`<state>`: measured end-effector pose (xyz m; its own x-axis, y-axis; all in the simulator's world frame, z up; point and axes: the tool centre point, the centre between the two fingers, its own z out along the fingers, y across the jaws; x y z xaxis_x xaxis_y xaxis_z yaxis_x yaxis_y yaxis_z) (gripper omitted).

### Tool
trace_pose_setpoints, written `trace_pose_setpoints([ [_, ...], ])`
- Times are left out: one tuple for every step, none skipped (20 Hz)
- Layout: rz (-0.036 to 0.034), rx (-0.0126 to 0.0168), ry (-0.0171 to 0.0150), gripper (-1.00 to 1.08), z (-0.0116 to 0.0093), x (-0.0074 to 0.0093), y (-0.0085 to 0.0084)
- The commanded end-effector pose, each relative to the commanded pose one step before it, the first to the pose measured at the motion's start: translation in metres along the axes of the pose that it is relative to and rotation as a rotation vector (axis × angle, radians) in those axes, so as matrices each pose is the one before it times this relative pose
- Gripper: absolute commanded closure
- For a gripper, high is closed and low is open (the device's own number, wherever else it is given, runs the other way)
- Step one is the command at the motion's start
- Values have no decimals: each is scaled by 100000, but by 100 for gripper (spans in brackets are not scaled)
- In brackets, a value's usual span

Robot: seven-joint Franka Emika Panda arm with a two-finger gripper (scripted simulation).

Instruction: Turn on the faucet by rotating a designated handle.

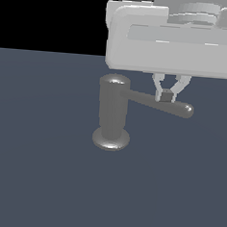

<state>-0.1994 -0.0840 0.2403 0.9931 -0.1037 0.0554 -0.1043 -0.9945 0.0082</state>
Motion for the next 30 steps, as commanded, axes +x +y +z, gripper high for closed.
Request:
trace_pose_setpoints([
  [568, 37, -479, 108, 271, 585, 730],
  [46, 12, -110, 108, 48, 247, 223],
  [46, 12, -110, 108, 48, 247, 223],
  [50, 13, -119, 108, 52, 250, 225],
  [50, 13, -119, 108, 52, 250, 226],
  [53, 14, -127, 108, 55, 252, 228],
  [46, 13, -110, 108, 48, 250, 225],
  [49, 14, -119, 108, 52, 252, 227],
  [53, 15, -127, 108, 55, 254, 229],
  [46, 13, -110, 108, 48, 251, 226],
  [53, 15, -127, 108, 55, 254, 229],
  [46, 13, -110, 108, 48, 251, 226],
  [49, 14, -119, 108, 51, 253, 227],
  [53, 15, -127, 108, 55, 255, 229],
  [45, 14, -110, 108, 48, 252, 226],
  [49, 15, -119, 108, 51, 253, 227],
  [49, 15, -119, 108, 51, 253, 227],
  [52, 16, -127, 108, 55, 255, 229],
  [45, 14, -110, 108, 47, 252, 225],
  [52, 16, -127, 108, 55, 255, 228],
  [37, 12, -90, 108, 38, 248, 221],
  [58, 19, -142, 108, 61, 257, 231],
  [45, 15, -110, 108, 47, 251, 224],
  [52, 17, -127, 108, 54, 254, 227],
  [45, 15, -110, 108, 47, 250, 223],
  [52, 17, -127, 108, 54, 253, 227],
  [45, 15, -110, 108, 47, 250, 223],
  [45, 15, -110, 108, 46, 250, 222],
  [49, 17, -118, 108, 50, 251, 224],
  [49, 17, -118, 108, 50, 250, 223],
])
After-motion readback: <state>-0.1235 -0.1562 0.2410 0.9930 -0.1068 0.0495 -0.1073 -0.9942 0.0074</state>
